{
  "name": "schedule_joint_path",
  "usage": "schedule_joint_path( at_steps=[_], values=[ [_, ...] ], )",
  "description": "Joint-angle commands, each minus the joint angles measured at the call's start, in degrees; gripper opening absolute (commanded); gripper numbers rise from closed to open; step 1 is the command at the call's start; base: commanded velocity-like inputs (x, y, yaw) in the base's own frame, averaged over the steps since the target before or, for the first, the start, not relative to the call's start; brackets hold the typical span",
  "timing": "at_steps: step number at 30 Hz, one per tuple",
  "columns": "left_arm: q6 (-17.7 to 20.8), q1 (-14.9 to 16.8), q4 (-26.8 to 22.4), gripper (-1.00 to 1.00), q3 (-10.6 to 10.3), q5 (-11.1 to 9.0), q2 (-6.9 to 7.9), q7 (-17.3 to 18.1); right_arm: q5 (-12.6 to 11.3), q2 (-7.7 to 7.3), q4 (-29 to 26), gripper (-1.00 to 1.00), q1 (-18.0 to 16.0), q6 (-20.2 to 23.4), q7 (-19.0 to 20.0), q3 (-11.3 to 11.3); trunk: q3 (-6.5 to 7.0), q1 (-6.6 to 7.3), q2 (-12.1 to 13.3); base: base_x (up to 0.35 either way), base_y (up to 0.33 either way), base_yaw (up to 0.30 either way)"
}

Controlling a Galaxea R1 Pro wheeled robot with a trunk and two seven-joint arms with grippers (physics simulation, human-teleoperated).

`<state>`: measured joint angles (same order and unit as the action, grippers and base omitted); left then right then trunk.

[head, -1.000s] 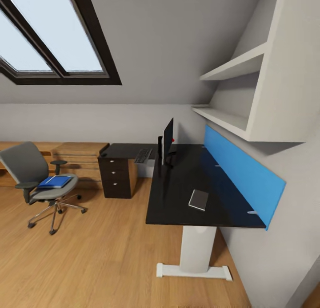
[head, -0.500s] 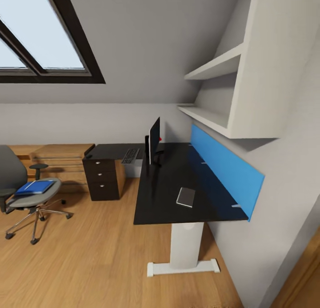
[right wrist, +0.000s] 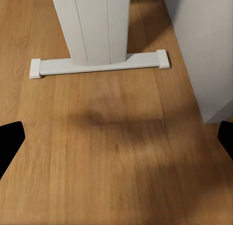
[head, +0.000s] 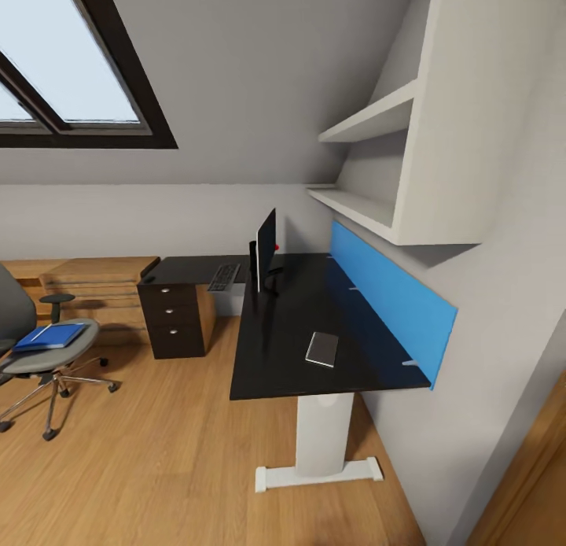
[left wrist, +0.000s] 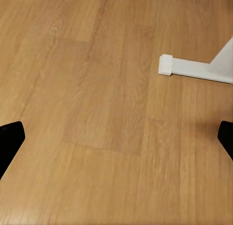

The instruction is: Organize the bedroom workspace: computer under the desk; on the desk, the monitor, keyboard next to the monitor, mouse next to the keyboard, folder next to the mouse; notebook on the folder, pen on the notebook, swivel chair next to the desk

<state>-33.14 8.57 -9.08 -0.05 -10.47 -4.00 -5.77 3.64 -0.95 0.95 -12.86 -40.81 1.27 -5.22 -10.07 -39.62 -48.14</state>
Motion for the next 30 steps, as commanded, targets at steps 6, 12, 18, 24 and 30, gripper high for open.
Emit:
schedule_joint_path(
  at_steps=[6,12,18,24,30],
  values=[
    [-0.17,0.01,0.03,1.00,-0.06,-0.04,-0.01,-0.16,0.53,0.18,0.05,1.00,-0.06,-0.14,-0.01,-0.36,-0.08,-0.01,-0.06,0.000,0.000,-0.005],
    [-0.17,0.04,0.03,1.00,-0.11,-0.03,-0.03,-0.17,0.57,0.35,-1.04,1.00,-0.15,2.98,-0.71,-0.26,-0.08,-0.01,-0.06,0.000,0.000,-0.001],
    [-0.17,0.04,0.03,1.00,-0.08,-0.06,0.01,-0.19,0.55,0.35,-9.07,1.00,-0.28,15.47,-1.56,-0.24,-0.08,-0.01,-0.06,0.000,0.000,0.000],
    [-0.17,0.03,0.03,1.00,-0.05,-0.06,0.04,-0.20,0.42,0.30,-22.54,1.00,-0.31,32.72,-1.69,-0.23,-0.08,-0.01,-0.06,0.000,0.000,0.000],
    [-0.17,0.02,0.03,1.00,-0.04,-0.07,0.05,-0.21,0.35,0.30,-35.02,1.00,-0.44,47.62,-1.69,-0.23,-0.08,-0.01,-0.06,0.000,0.000,0.000]
  ],
)
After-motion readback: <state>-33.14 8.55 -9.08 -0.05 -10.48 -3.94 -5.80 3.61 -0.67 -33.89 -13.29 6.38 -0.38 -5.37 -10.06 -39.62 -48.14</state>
